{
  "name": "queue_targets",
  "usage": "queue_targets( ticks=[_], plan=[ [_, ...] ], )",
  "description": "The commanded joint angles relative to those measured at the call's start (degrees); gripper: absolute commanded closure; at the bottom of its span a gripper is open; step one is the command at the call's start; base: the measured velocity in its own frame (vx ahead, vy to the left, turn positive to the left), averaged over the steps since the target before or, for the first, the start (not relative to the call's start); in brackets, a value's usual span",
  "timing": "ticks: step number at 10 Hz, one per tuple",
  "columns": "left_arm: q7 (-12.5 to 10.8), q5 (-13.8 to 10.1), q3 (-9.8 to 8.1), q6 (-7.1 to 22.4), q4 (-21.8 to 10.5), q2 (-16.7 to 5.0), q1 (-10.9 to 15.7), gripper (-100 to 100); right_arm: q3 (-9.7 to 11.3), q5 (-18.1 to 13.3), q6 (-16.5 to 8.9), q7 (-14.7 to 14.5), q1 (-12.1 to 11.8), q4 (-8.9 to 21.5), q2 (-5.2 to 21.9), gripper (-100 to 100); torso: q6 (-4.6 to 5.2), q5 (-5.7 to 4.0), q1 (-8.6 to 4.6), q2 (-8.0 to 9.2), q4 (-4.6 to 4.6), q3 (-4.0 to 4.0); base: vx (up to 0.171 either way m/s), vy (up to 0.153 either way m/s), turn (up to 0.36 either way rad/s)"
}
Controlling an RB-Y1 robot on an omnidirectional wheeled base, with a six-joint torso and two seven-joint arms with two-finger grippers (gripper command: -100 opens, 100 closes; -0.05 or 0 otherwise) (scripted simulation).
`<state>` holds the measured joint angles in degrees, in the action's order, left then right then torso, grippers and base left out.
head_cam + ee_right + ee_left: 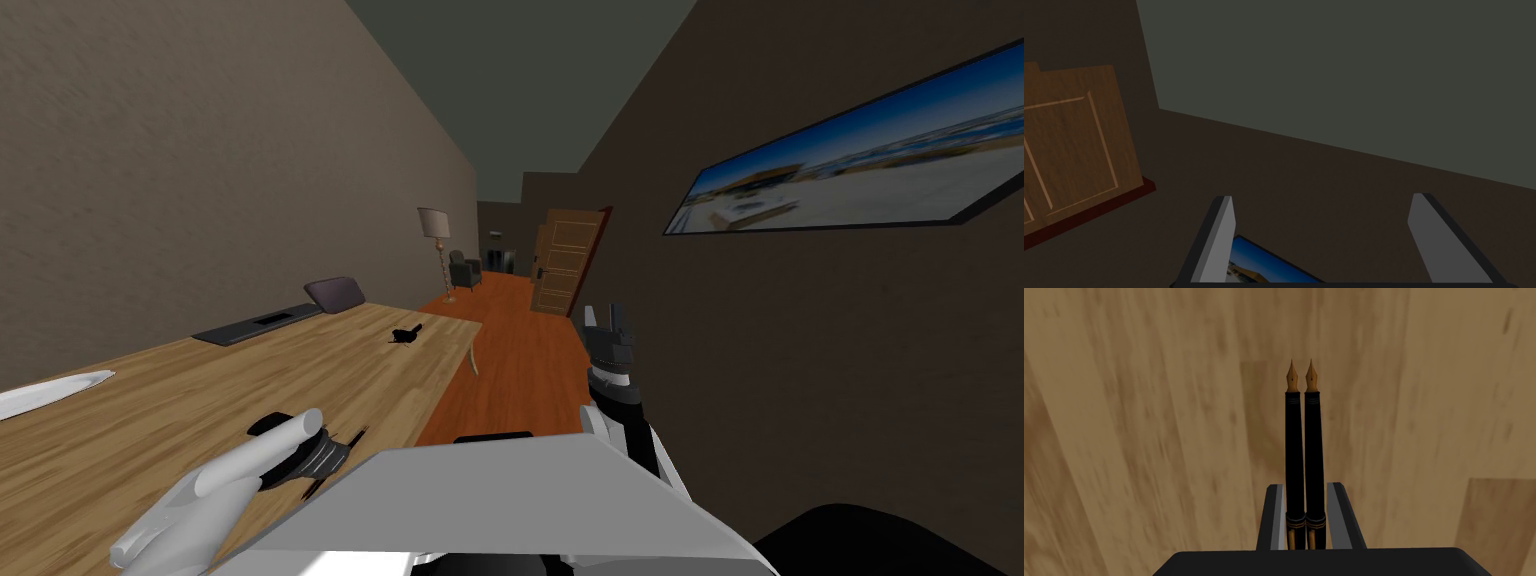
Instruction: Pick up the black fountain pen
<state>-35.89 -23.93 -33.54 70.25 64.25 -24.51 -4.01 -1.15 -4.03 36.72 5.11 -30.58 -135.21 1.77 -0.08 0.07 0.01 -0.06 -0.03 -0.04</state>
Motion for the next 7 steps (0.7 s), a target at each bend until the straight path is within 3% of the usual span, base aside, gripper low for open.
queue_targets(
  ticks=[1, 2, 5, 6, 7],
  plan=[
    [0.0, 0.0, 0.0, 0.0, 0.0, 0.0, 0.0, 0, 0.0, 0.0, 0.0, 0.0, 0.0, 0.0, 0.0, 0, 0.0, 0.0, 0.0, 0.0, 0.0, 0.0, 0.0, 0.0, 0.0],
    [-0.5, -0.4, -0.38, 2.0, 1.5, -0.6, -0.1, 100, 0.0, 0.0, 0.0, 0.0, 0.0, 0.0, 0.0, 0, 0.0, 0.0, 0.0, 0.0, 0.0, 0.0, -0.023, -0.027, -0.042],
    [-1.0, -0.8, -0.88, 4.3, 3.3, -1.5, -0.3, 100, 0.0, 0.0, 0.0, 0.0, 0.0, 0.0, 0.0, 0, -0.01, -0.05, -0.14, 0.13, 0.03, 0.08, -0.029, -0.026, -0.02],
    [-0.8, -0.7, -0.73, 3.4, 2.5, -1.3, -0.1, 100, 0.0, 0.0, 0.0, 0.0, 0.0, 0.0, 0.0, 0, 0.0, -0.06, -0.14, 0.13, 0.03, 0.08, -0.011, -0.009, -0.002],
    [-0.8, -0.7, -0.76, 3.6, 2.6, -1.4, -0.1, 0, 0.0, 0.0, 0.0, 0.0, 0.0, 0.0, 0.0, 0, -0.01, -0.01, -0.08, 0.08, 0.01, 0.05, 0.0, 0.0, 0.0]
  ],
)
